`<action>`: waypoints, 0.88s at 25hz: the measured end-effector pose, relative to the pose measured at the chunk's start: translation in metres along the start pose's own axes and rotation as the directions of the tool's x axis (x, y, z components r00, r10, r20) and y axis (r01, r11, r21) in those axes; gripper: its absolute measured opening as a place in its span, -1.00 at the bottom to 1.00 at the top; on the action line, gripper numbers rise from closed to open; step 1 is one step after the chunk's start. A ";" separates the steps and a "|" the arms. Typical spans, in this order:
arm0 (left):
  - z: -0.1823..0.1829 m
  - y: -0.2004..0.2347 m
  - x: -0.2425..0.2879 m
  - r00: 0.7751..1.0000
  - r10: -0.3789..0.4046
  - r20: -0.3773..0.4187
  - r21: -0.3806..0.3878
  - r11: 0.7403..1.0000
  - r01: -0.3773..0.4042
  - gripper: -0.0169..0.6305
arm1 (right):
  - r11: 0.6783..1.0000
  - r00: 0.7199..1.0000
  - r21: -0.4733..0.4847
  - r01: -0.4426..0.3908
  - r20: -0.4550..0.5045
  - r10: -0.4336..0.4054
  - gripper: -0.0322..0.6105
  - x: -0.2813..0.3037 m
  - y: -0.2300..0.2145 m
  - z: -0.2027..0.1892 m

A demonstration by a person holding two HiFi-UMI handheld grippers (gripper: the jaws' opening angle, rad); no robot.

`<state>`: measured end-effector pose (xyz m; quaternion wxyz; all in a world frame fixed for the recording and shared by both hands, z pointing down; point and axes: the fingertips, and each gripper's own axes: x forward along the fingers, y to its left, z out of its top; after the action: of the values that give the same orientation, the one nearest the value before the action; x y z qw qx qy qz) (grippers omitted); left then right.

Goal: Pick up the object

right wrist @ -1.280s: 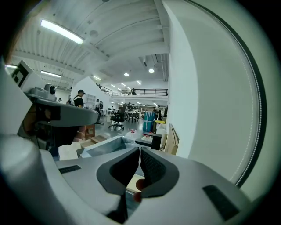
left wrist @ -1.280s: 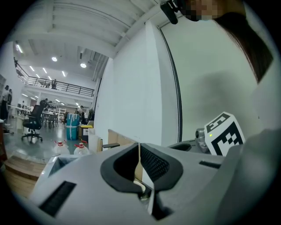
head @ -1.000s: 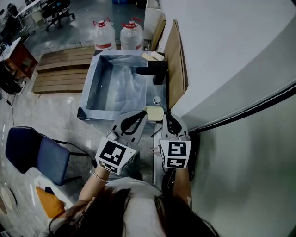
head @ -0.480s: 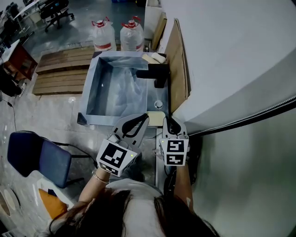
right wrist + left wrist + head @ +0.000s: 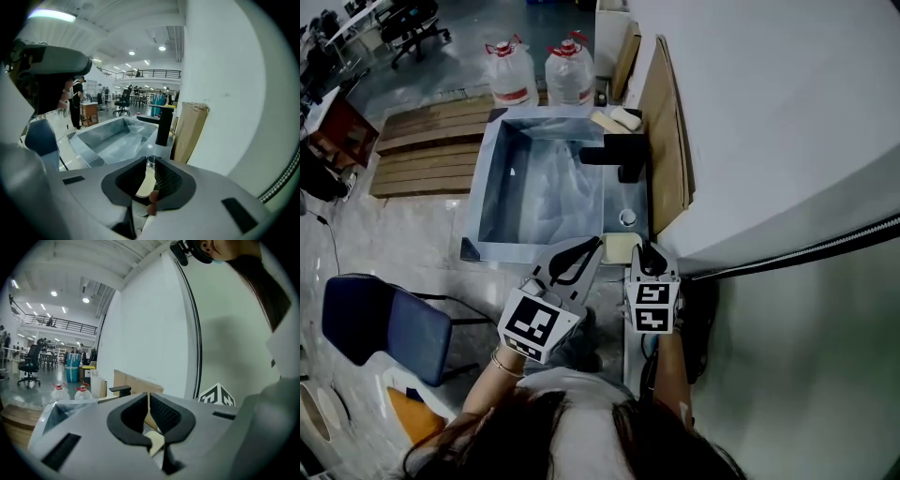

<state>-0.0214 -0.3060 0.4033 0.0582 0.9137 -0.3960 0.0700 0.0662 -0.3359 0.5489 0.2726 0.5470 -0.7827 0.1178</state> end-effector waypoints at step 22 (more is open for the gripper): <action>-0.032 0.020 0.021 0.996 -0.037 -0.075 -0.030 0.999 0.035 -0.92 | 0.995 0.979 0.079 0.052 -0.201 -0.035 -0.67 0.058 -0.011 -0.061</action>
<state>-0.0241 -0.3295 0.4390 0.0876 0.9166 -0.3777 0.0978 0.0798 -0.3562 0.6305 0.3288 0.5605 -0.7336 0.1989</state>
